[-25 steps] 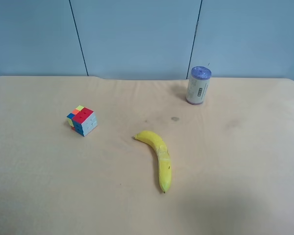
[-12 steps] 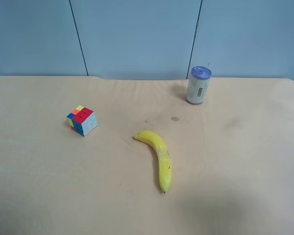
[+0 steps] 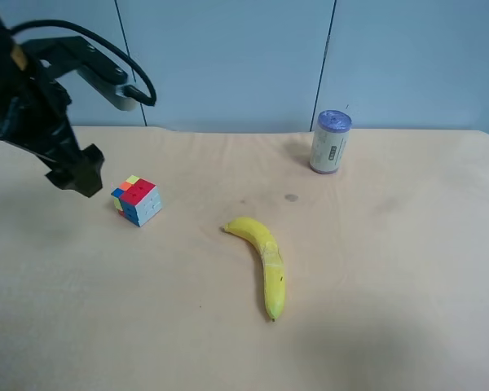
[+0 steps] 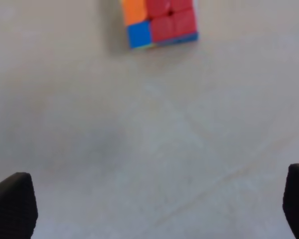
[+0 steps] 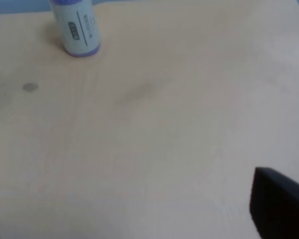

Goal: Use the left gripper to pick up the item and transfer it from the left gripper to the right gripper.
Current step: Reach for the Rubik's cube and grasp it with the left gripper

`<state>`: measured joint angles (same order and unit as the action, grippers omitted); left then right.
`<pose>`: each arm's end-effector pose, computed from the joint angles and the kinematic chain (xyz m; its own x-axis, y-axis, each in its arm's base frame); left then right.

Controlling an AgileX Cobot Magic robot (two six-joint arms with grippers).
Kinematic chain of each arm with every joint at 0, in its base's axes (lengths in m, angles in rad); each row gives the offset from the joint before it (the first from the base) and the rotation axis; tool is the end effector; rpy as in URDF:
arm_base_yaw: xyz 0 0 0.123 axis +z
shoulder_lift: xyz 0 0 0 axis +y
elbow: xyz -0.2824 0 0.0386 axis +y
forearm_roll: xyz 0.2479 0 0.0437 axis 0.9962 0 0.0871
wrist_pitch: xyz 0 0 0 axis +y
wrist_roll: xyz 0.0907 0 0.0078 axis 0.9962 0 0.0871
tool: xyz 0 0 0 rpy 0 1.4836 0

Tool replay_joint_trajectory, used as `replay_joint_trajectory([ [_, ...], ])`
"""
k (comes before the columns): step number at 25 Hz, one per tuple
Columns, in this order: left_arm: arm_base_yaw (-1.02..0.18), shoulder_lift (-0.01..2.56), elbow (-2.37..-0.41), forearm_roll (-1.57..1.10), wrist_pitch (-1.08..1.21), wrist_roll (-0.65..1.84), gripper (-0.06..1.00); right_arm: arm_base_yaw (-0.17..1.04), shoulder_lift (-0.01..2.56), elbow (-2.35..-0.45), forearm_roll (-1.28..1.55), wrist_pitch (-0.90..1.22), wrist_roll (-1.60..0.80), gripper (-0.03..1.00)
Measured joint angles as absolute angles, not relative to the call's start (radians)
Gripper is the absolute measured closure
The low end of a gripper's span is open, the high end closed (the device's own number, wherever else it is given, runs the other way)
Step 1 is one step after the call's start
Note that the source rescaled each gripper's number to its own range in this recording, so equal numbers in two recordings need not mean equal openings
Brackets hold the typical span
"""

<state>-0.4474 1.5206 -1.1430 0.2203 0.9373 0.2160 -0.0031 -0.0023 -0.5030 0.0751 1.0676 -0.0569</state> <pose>0.2792 -0.1162 0.2721 -0.6685 0.6929 -0.2703 0.6366 0.7210 0.2737 -0.0059 0.0060 0.2776 -0.4551 -0.0192 -0.8902 -0.0648 0.9978 0.0116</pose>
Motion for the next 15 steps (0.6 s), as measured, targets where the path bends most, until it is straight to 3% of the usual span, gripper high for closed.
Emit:
replay_joint_trajectory([
  [15, -0.45, 1.906, -1.381, 0.192, 0.87, 0.254, -0.06, -0.003, -0.002, -0.503, 0.075, 1.068, -0.057, -0.03],
])
